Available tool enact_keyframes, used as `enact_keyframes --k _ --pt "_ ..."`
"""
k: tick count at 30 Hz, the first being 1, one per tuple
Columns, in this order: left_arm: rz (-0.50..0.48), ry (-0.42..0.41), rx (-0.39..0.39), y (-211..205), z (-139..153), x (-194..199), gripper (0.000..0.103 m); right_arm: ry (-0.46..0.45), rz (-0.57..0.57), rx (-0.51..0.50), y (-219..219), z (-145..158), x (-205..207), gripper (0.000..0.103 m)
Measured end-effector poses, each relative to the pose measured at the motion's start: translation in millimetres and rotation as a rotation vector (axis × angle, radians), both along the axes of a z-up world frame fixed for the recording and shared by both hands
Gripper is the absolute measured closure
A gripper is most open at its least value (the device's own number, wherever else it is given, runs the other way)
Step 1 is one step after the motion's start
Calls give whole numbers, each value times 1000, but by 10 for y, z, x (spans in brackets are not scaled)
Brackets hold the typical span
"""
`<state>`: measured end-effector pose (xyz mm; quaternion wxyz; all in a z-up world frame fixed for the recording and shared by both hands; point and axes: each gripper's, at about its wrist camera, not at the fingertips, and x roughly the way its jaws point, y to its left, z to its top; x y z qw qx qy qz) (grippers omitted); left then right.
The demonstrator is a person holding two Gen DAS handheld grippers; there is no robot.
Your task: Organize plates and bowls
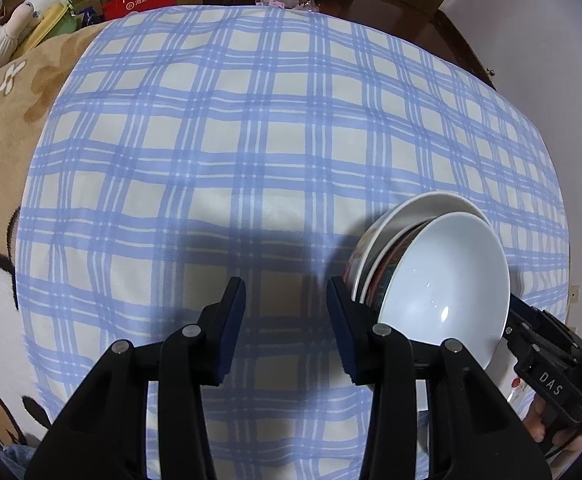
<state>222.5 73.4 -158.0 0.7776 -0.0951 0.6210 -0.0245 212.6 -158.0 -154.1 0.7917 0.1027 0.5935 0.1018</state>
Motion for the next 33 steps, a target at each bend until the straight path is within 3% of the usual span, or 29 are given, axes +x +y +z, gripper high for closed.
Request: enact_keyframes --k 4,17,22,26,33 --pt "-11 -3 21 -50 31 -15 62 20 0 -21 16 1 26 55" --pt "-19 6 -23 -26 26 -2 62 51 -10 -94 60 21 54 52" --pt "2 -20 -48 70 106 -35 60 47 -11 -99 53 19 62 51" --pt "-8 -50 -100 127 214 -87 52 43 -8 -100 47 19 57 50" --pt "-32 -45 -49 59 143 -92 51 42 -8 -97 49 17 55 50"
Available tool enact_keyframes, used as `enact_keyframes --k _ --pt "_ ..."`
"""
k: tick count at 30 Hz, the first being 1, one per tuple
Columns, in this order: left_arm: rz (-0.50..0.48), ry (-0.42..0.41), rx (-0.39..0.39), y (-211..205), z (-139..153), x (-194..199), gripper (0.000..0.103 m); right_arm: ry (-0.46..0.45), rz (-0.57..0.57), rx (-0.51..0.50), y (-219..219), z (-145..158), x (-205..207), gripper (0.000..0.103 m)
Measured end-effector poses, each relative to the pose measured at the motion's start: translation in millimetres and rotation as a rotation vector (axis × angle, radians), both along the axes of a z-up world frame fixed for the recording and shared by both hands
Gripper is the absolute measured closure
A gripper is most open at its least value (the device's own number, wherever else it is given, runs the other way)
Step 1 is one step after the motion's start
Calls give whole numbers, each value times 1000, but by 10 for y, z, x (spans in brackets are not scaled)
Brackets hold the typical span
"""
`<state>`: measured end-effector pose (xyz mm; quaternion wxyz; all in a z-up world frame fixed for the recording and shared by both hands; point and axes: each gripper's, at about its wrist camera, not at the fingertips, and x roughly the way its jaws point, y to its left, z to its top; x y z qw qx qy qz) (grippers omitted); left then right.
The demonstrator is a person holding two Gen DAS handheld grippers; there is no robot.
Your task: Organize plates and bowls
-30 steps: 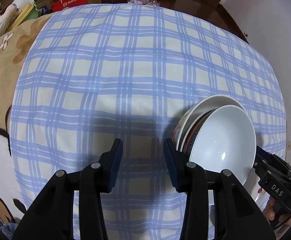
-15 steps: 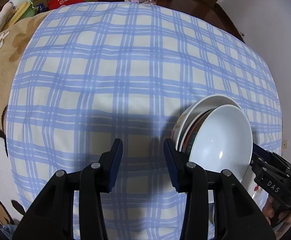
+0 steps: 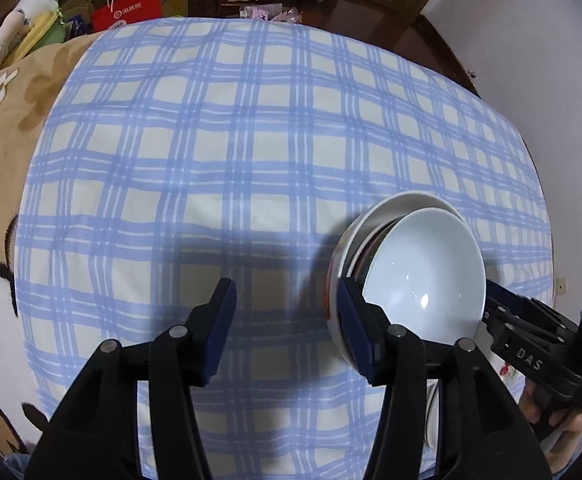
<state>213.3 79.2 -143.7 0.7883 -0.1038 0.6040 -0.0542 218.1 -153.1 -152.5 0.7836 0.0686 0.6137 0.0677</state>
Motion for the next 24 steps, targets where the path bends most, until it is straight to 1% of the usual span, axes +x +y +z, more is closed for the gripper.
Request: enact_keyframes --k 2,6,13,14,16,17,20,24 --pt "-6 -1 4 -5 9 0 51 -2 -7 -4 -12 6 4 47" --pt "-17 -13 42 -51 10 8 51 4 -18 -6 -7 1 24 47" --pt "-2 -8 5 -13 -27 48 52 25 -30 -21 23 3 58 49" --pt "-2 -9 -1 -8 -30 49 53 27 -33 -25 25 7 62 50" --pt "2 -7 -25 15 -34 54 57 38 -45 -27 28 4 67 51" --pt "3 -3 -45 20 -35 53 61 44 -50 -27 31 3 72 51" --pt "-7 -9 -44 -6 -26 52 67 43 -44 -37 39 7 73 51" --pt "-12 -16 -65 -50 -7 55 77 46 -44 -37 43 -3 89 50"
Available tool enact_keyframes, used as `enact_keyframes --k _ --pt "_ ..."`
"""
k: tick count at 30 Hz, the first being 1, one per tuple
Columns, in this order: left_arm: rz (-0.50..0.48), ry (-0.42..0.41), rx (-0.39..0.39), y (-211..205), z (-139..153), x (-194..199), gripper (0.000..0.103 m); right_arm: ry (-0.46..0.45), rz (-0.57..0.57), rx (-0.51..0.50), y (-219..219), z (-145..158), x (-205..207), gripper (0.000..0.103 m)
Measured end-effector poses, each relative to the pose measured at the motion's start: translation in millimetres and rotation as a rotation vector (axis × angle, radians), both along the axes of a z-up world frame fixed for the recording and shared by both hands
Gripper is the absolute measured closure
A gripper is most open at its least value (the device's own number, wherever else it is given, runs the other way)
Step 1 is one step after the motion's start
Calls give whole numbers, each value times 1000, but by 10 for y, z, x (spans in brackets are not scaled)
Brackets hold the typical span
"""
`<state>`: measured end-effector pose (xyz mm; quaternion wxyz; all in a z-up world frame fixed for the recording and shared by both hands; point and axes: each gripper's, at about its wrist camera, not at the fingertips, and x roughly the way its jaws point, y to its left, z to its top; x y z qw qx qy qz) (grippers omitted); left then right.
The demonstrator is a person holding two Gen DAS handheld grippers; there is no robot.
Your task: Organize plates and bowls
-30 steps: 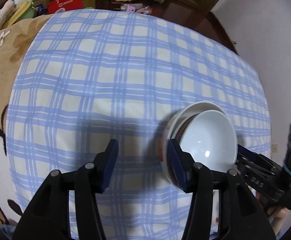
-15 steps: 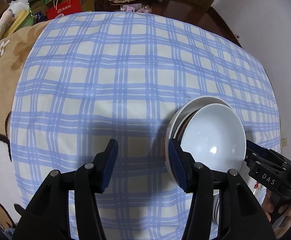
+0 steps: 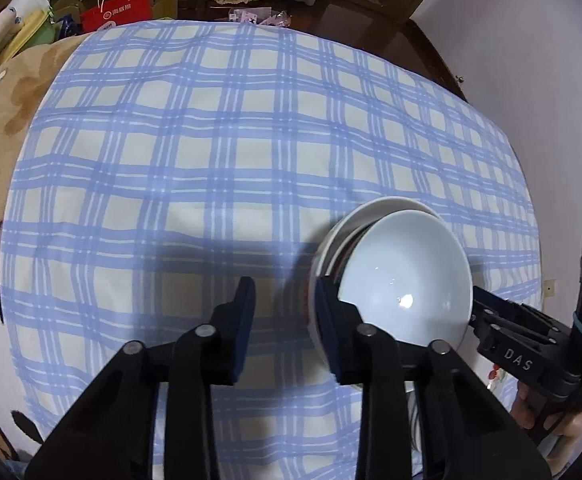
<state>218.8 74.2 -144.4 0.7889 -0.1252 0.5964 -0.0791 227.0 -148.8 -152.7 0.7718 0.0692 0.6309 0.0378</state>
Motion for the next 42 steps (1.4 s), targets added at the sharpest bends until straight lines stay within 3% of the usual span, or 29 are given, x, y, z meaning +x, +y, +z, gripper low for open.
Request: enact_keyframes --k 7,21,26,33,42 --pt "11 14 -58 62 -21 24 80 20 -7 14 -14 -4 -6 50" --pt "-39 22 43 -24 2 12 76 18 46 -9 46 34 -27 49" --pt "-58 18 42 -7 51 -9 76 4 90 -78 122 99 -61 49" --pt "-66 26 48 -28 7 9 76 26 91 -56 72 85 -48 49" --pt "-56 37 29 11 -25 40 76 41 90 -117 175 107 23 49"
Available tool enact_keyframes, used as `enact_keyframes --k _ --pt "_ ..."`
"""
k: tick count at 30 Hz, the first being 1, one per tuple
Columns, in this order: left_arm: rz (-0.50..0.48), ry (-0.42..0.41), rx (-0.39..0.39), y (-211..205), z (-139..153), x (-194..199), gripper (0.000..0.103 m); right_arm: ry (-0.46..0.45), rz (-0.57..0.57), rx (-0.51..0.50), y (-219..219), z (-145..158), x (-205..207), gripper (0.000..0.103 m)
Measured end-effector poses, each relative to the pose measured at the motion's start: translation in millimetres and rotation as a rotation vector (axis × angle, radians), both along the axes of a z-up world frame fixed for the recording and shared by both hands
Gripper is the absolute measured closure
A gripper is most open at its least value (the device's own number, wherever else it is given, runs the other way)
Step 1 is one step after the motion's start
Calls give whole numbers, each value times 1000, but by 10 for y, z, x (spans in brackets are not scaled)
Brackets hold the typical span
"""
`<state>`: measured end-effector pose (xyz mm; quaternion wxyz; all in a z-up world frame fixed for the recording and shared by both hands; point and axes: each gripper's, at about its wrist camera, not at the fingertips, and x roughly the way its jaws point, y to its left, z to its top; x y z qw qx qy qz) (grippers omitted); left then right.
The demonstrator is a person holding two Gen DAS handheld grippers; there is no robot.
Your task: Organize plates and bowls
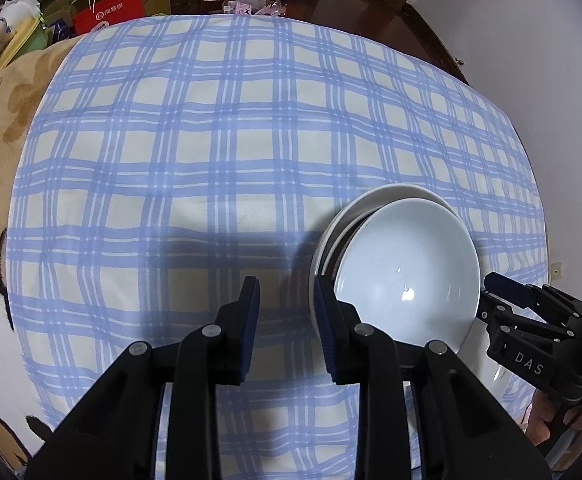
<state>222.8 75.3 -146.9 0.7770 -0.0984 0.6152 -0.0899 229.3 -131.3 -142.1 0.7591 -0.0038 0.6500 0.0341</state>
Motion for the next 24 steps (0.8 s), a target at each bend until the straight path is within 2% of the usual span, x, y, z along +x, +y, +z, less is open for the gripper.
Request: enact_keyframes --k 6,21,24 --pt "3 1 -5 36 15 -23 76 -18 -39 -5 -8 20 -38 56" --pt "24 13 -31 102 7 -48 80 -127 -52 -139 271 119 -239 56" --pt "20 11 -31 108 13 -52 81 -161 -31 -192 336 105 -285 56"
